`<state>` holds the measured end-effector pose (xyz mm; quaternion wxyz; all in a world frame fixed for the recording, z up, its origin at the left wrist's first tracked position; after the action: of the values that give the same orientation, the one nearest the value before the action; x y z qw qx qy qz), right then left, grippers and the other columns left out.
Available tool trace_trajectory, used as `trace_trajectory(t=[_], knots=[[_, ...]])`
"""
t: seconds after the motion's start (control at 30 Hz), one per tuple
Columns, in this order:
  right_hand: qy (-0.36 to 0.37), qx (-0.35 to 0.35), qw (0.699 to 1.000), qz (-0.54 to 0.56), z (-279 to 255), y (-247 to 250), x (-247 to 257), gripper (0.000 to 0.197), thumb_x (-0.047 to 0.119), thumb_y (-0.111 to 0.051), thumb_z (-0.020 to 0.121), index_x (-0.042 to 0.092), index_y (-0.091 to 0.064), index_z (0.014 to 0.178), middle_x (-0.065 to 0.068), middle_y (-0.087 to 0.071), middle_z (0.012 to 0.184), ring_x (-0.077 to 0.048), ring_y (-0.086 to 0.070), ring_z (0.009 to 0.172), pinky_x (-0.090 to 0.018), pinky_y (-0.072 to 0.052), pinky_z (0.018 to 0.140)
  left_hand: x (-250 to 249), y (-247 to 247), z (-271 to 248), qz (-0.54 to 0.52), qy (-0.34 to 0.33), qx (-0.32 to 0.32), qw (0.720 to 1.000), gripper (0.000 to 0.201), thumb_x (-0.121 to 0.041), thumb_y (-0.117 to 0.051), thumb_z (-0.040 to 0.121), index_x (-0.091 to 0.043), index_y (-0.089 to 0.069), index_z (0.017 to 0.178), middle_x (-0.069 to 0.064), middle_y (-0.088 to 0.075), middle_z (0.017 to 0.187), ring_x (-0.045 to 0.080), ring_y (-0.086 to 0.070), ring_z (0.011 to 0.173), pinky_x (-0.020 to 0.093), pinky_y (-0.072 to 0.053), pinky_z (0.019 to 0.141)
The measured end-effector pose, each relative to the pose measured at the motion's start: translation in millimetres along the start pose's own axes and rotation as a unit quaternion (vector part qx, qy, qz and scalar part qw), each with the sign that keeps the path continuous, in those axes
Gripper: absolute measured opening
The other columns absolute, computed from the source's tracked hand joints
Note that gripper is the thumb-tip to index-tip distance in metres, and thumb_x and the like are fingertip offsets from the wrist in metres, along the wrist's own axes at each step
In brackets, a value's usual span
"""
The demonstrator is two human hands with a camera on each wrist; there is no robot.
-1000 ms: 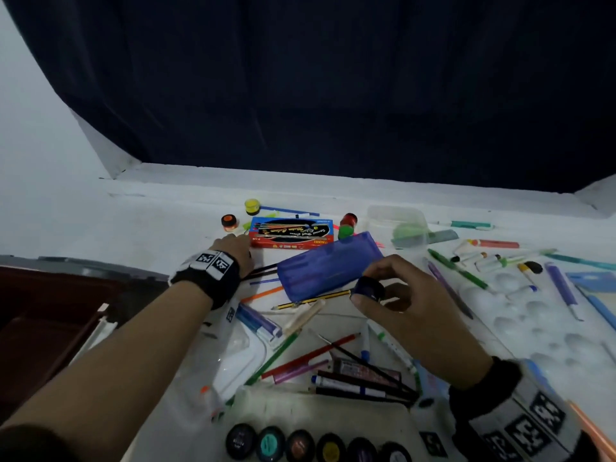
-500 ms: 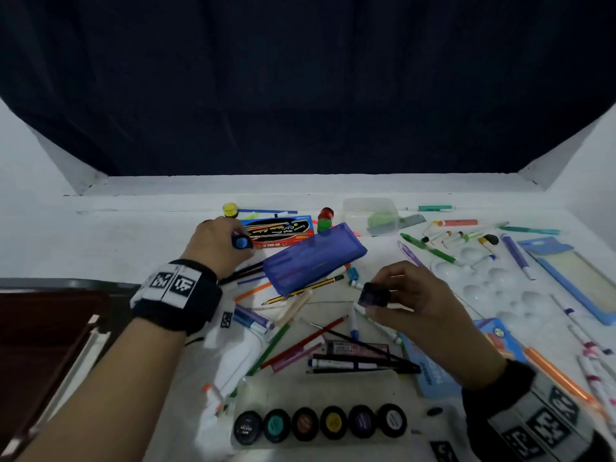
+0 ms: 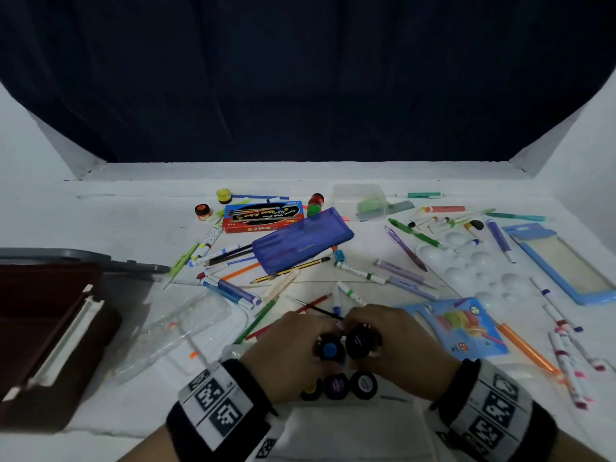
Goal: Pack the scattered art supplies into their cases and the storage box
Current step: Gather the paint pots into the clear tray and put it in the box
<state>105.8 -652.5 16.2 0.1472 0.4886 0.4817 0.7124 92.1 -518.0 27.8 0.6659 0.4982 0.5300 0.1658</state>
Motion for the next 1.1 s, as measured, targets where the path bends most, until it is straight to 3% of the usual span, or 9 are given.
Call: trace_trajectory(t=[0.1,0.27,0.4,0.47,0.57,0.7,0.83,0.93,1.1], knots=[[0.010,0.011,1.000,0.002,-1.2,-0.4,4.6,0.028,0.041,-0.070,0.071,0.034,-0.058,0.095,0.010,-0.061,0.089,-0.008,-0.056,0.081,-0.031,-0.048,0.072,6.1,-5.3,0.6,0.012,0.024,-0.018,0.999,0.031,-0.040,-0.075,0.078,-0.029,-0.066,0.106,-0.011,-0.069,0.102,0.007,-0.061,0.096,0.026,-0.046,0.079],[0.019,0.037,0.999,-0.006,-5.9,2.5,12.0,0.019,0.034,-0.068,0.073,0.028,-0.064,0.091,0.006,-0.063,0.085,-0.008,-0.057,0.076,-0.026,-0.047,0.069,3.5,-10.6,0.4,0.050,-0.001,-0.027,0.998,0.036,-0.037,-0.076,0.077,-0.035,-0.065,0.112,-0.023,-0.045,0.093,-0.003,-0.043,0.091,0.005,-0.027,0.069],[0.014,0.066,0.997,-0.032,-7.0,0.2,8.4,0.021,0.040,-0.066,0.077,0.033,-0.069,0.096,0.008,-0.061,0.088,-0.006,-0.056,0.076,-0.026,-0.047,0.069,10.1,-18.0,2.4,0.079,-0.001,-0.002,0.997,0.028,-0.039,-0.068,0.085,-0.028,-0.068,0.110,-0.012,-0.058,0.111,0.005,-0.052,0.100,0.011,-0.031,0.074],[0.012,0.083,0.994,-0.073,-3.7,-2.4,6.6,0.021,0.043,-0.061,0.082,0.034,-0.070,0.099,0.007,-0.059,0.088,-0.009,-0.056,0.079,-0.031,-0.049,0.070,15.0,-18.9,3.1,0.105,0.012,0.011,0.994,0.029,-0.040,-0.065,0.087,-0.029,-0.068,0.115,-0.008,-0.060,0.116,0.012,-0.055,0.104,0.025,-0.042,0.086],[-0.008,0.099,0.986,-0.131,3.3,-2.6,3.6,0.022,0.041,-0.059,0.089,0.031,-0.072,0.104,0.004,-0.056,0.098,-0.014,-0.056,0.086,-0.029,-0.046,0.071,15.4,-13.2,4.5,0.179,0.027,0.003,0.983,0.034,-0.051,-0.060,0.088,-0.038,-0.066,0.118,-0.010,-0.062,0.118,0.016,-0.055,0.108,0.038,-0.042,0.092],[-0.034,0.116,0.985,-0.123,14.2,-0.8,-2.3,0.023,0.035,-0.073,0.081,0.030,-0.073,0.103,0.007,-0.049,0.097,-0.011,-0.049,0.087,-0.027,-0.040,0.073,12.9,-12.4,9.6,0.208,0.022,0.019,0.978,0.036,-0.056,-0.057,0.088,-0.038,-0.066,0.118,-0.010,-0.061,0.120,0.016,-0.056,0.109,0.033,-0.039,0.090],[-0.059,0.127,0.985,-0.102,24.4,0.0,-6.5,0.030,0.032,-0.081,0.072,0.030,-0.064,0.097,0.007,-0.059,0.095,-0.013,-0.054,0.085,-0.030,-0.045,0.074,17.3,-10.9,17.5,0.194,0.021,0.034,0.980,0.038,-0.058,-0.063,0.082,-0.035,-0.068,0.112,-0.010,-0.066,0.113,0.017,-0.061,0.103,0.030,-0.040,0.082],[-0.057,0.128,0.984,-0.110,26.3,-2.2,-5.3,0.032,0.034,-0.079,0.071,0.035,-0.053,0.091,0.006,-0.060,0.097,-0.014,-0.053,0.083,-0.033,-0.048,0.076,14.4,-9.9,19.5,0.189,0.013,0.045,0.981,0.040,-0.058,-0.066,0.082,-0.038,-0.068,0.116,-0.009,-0.067,0.113,0.018,-0.059,0.103,0.033,-0.044,0.088],[-0.057,0.135,0.989,-0.013,26.5,2.6,-14.0,0.035,0.032,-0.085,0.067,0.027,-0.066,0.094,0.009,-0.065,0.093,-0.009,-0.064,0.081,-0.027,-0.053,0.075,24.6,6.7,14.9,0.063,0.012,0.004,0.998,0.034,-0.053,-0.074,0.078,-0.032,-0.072,0.105,-0.010,-0.069,0.099,0.007,-0.061,0.087,0.029,-0.051,0.079]])
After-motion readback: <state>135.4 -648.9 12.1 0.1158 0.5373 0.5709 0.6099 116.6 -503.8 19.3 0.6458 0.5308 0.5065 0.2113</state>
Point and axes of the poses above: each hand's wrist, its own z-axis towards the middle knuckle, its own y-axis out of the back of the hand, x = y × z, the point moved 7 cm from there along z, towards the middle knuckle
